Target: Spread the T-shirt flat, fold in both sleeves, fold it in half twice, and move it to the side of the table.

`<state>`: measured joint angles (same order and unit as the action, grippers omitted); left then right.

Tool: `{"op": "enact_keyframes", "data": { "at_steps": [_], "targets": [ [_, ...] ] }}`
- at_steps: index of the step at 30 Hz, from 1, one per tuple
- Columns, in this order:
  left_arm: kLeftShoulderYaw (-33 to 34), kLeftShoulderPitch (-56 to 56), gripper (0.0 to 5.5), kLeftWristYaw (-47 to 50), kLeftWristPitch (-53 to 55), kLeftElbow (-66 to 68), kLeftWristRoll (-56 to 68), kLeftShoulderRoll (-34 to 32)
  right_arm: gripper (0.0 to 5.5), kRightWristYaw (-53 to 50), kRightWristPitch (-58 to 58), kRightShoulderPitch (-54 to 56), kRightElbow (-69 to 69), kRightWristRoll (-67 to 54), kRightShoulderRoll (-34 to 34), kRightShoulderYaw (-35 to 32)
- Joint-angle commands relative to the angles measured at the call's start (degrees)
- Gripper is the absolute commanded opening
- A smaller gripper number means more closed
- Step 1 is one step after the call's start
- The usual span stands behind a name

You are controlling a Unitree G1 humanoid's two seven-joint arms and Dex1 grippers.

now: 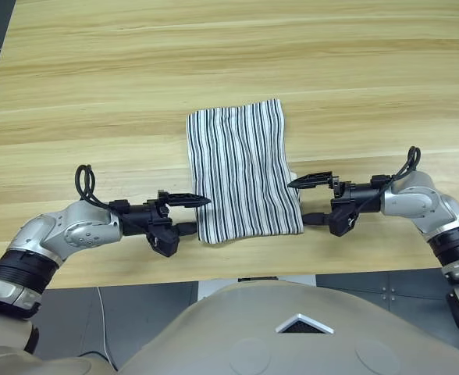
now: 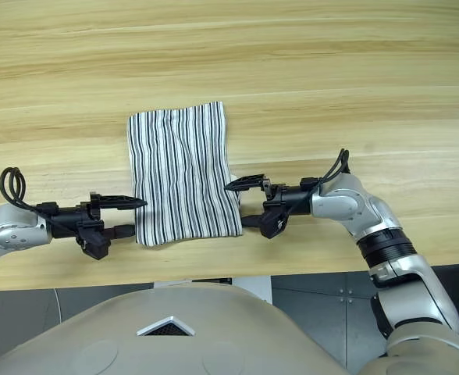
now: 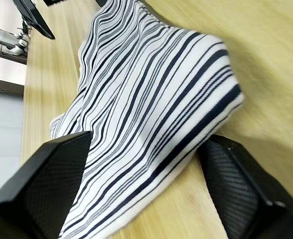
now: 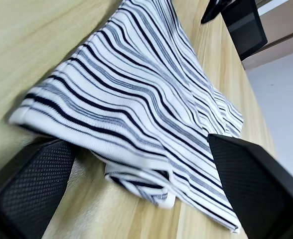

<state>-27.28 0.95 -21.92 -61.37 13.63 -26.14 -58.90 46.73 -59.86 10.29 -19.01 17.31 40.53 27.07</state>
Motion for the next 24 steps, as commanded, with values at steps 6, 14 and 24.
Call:
{"op": "enact_keyframes", "data": {
  "at_steps": [6,14,24],
  "targets": [
    [-1.33,-1.86,3.84,-3.43,1.41,2.78,-4.24,4.24,4.73,-8.05,-2.37,2.40,-4.69,14.71,-1.65,2.70],
    [-1.04,-1.63,3.84,-4.50,1.35,2.19,-3.48,4.44,4.73,-14.92,-1.96,4.23,-7.22,21.58,-2.49,5.52],
    [-0.89,-2.23,3.84,-5.12,1.77,1.90,-3.29,4.68,4.73,-15.43,-1.75,4.31,-8.62,19.63,3.10,5.98]
  ]
}}
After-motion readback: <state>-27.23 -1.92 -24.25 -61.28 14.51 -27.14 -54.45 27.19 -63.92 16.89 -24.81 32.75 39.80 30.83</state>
